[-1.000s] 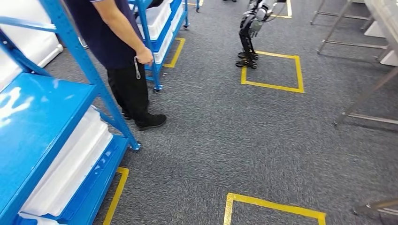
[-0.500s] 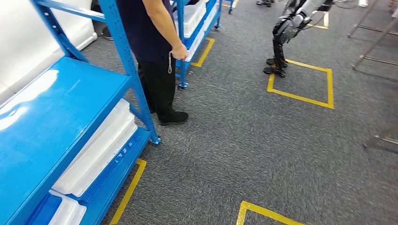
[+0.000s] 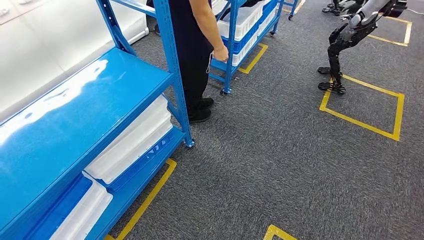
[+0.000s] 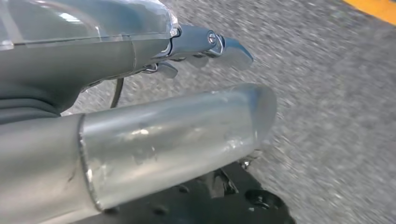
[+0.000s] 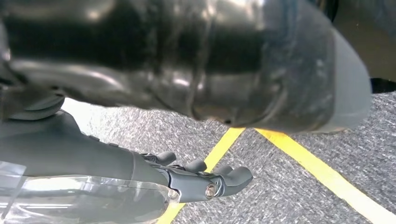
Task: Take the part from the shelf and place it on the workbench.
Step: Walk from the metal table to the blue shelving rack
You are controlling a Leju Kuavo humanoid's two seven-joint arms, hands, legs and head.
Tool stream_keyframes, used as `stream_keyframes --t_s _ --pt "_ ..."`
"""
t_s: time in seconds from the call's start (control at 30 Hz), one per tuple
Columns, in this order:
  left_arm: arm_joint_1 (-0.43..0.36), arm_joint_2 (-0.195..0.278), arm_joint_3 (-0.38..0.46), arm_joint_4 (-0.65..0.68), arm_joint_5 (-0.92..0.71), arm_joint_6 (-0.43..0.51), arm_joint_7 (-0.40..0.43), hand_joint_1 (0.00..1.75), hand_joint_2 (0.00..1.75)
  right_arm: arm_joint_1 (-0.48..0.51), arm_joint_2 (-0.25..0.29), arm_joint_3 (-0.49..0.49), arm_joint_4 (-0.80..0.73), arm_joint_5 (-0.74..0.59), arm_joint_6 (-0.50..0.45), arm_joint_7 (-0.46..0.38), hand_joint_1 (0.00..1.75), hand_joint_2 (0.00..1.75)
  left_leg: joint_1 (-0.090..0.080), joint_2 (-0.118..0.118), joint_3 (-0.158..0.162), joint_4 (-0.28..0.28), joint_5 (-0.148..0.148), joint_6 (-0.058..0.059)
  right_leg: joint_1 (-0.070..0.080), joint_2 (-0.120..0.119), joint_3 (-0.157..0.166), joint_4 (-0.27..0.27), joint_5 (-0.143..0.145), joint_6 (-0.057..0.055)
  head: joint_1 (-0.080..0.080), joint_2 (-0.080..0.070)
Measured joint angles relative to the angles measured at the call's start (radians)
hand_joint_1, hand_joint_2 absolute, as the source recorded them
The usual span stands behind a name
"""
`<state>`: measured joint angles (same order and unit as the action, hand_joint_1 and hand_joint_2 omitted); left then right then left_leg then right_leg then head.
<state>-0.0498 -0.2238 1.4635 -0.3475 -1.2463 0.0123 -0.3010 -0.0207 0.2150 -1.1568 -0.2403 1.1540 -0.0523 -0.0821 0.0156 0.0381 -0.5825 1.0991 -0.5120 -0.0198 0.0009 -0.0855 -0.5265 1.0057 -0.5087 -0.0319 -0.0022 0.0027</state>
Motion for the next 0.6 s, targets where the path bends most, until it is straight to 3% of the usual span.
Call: stream_keyframes --t_s 0.07,0.13,0.17,0.23,0.3,0.37,0.4,0.43,0.47,0.53,0.6 --pt "0.009 -0.008 -0.008 -0.058 -0.016 -0.039 0.007 0.0 0.0 0.001 0.001 -0.011 -0.002 0.002 0.0 0.002 0.0 0.0 -0.005 0.024 0.043 -0.079 0.017 0.013 0.004 -0.02 0.0 0.009 -0.007 0.01 0.001 0.0" --pt "0.016 -0.016 -0.013 -0.102 -0.029 -0.054 0.011 0.0 0.0 -0.002 0.002 -0.02 -0.005 0.004 0.0 0.003 0.0 0.0 -0.008 0.007 0.041 -0.087 0.018 0.028 0.005 -0.038 0.004 0.011 -0.009 0.02 0.001 0.0" --pt "0.02 -0.02 -0.013 -0.118 -0.033 -0.057 0.012 0.0 0.0 -0.004 0.003 -0.023 -0.006 0.005 0.0 0.004 0.0 0.0 -0.007 -0.002 0.041 -0.091 0.021 0.034 0.002 -0.032 0.006 0.014 -0.013 0.027 0.001 0.0" --pt "0.023 -0.027 -0.015 -0.141 -0.04 -0.059 0.012 0.0 0.0 -0.006 0.003 -0.03 -0.008 0.008 0.0 0.004 0.0 0.0 -0.004 -0.02 0.043 -0.099 0.029 0.048 -0.004 0.017 -0.008 0.054 -0.047 0.04 0.001 0.0" --pt "0.023 -0.032 -0.019 -0.153 -0.046 -0.06 0.012 0.0 0.0 -0.004 0.003 -0.036 -0.009 0.012 0.0 0.004 0.0 0.0 -0.002 -0.038 0.039 -0.1 0.035 0.056 -0.009 0.07 -0.059 0.166 -0.114 0.047 0.001 0.0" --pt "0.023 -0.035 -0.022 -0.158 -0.05 -0.06 0.011 0.0 0.0 -0.003 0.003 -0.041 -0.009 0.015 0.0 0.004 0.0 0.0 -0.003 -0.06 0.035 -0.098 0.038 0.059 -0.01 0.08 -0.11 0.275 -0.153 0.049 0.001 0.0" --pt "0.023 -0.035 -0.023 -0.159 -0.051 -0.059 0.011 0.0 0.0 -0.003 0.003 -0.042 -0.01 0.016 0.0 0.004 0.0 0.0 -0.003 -0.074 0.035 -0.097 0.038 0.058 -0.011 0.082 -0.116 0.286 -0.143 0.049 0.001 0.0" --pt "0.024 -0.035 -0.023 -0.16 -0.052 -0.059 0.011 0.0 0.0 -0.003 0.003 -0.043 -0.01 0.016 0.0 0.004 0.0 0.0 -0.003 -0.088 0.035 -0.096 0.039 0.058 -0.012 0.085 -0.103 0.257 -0.113 0.047 0.001 0.0" --pt "0.024 -0.036 -0.024 -0.161 -0.052 -0.059 0.011 0.0 0.0 -0.002 0.003 -0.043 -0.01 0.016 0.0 0.004 0.0 0.0 -0.003 -0.102 0.037 -0.095 0.039 0.057 -0.014 0.094 -0.075 0.195 -0.072 0.044 0.001 0.0" --pt "0.022 -0.038 -0.026 -0.164 -0.052 -0.058 0.011 0.0 0.0 -0.001 0.002 -0.045 -0.011 0.016 0.0 0.003 0.0 0.0 -0.004 -0.127 0.035 -0.092 0.04 0.05 -0.015 0.139 -0.02 0.068 -0.016 0.038 0.001 0.0" --pt "0.021 -0.04 -0.028 -0.165 -0.053 -0.057 0.01 0.0 0.0 0.0 0.002 -0.048 -0.012 0.017 0.0 0.002 0.0 0.0 -0.001 -0.148 0.028 -0.091 0.044 0.037 -0.013 0.165 -0.001 0.02 -0.007 0.033 0.001 0.0"
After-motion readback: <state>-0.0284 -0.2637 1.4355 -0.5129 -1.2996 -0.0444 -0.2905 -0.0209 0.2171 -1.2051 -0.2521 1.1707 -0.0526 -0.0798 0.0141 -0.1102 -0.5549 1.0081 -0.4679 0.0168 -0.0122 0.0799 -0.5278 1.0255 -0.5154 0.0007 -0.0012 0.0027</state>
